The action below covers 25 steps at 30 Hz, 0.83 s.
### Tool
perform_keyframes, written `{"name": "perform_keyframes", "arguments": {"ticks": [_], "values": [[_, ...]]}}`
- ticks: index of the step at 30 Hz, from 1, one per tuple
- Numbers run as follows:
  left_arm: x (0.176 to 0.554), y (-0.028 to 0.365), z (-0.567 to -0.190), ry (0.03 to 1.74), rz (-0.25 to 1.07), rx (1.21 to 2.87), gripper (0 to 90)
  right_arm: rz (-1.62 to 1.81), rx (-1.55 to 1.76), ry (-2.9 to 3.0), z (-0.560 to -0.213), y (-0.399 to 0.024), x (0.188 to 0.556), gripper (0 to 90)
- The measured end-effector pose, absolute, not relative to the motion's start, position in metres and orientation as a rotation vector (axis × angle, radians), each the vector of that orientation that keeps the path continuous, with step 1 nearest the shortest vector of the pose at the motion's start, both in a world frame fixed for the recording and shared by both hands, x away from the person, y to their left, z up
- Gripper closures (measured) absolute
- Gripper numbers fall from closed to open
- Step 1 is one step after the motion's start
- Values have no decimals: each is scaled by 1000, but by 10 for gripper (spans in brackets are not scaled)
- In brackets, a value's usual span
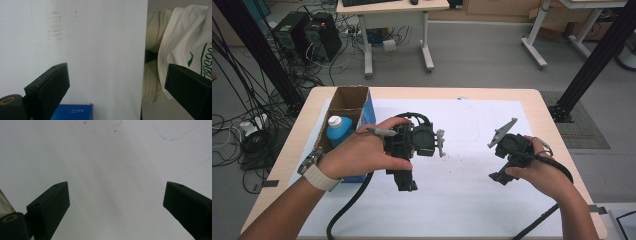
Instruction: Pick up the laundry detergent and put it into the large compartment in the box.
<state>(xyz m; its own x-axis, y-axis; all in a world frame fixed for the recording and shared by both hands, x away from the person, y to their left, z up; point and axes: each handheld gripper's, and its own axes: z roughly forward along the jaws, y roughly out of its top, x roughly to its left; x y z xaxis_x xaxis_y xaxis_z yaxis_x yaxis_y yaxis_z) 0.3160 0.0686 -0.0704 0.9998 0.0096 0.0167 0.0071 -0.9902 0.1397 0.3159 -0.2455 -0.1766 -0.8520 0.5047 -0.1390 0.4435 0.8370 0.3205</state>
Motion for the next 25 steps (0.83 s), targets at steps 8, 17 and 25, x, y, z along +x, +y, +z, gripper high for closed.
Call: {"name": "perform_keyframes", "arguments": {"ticks": [8,17,25], "values": [[316,70,-70,13,27,2999,61,416,734,2802,-177,-247,316,69],[316,70,-70,13,27,2999,61,412,735,2800,-176,-247,315,69],[316,72,-70,18,27,2996,61,414,736,2797,-176,-247,315,69]]}}
